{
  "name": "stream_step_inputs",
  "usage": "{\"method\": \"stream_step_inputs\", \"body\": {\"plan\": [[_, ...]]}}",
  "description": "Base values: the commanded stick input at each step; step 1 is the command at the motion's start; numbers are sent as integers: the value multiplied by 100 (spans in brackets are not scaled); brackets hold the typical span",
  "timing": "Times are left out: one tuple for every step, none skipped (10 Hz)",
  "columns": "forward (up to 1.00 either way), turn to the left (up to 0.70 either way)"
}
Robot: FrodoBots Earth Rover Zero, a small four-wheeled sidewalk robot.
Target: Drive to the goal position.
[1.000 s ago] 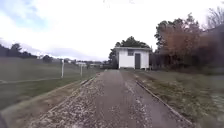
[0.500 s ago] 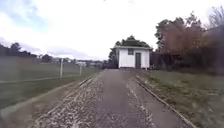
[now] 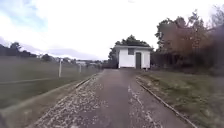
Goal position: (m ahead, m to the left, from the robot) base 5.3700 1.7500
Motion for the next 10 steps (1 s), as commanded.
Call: {"method": "stream_step_inputs", "body": {"plan": [[60,1],[60,1],[60,1],[60,1],[60,1],[60,1],[60,1],[60,-3],[60,-12],[60,-12]]}}
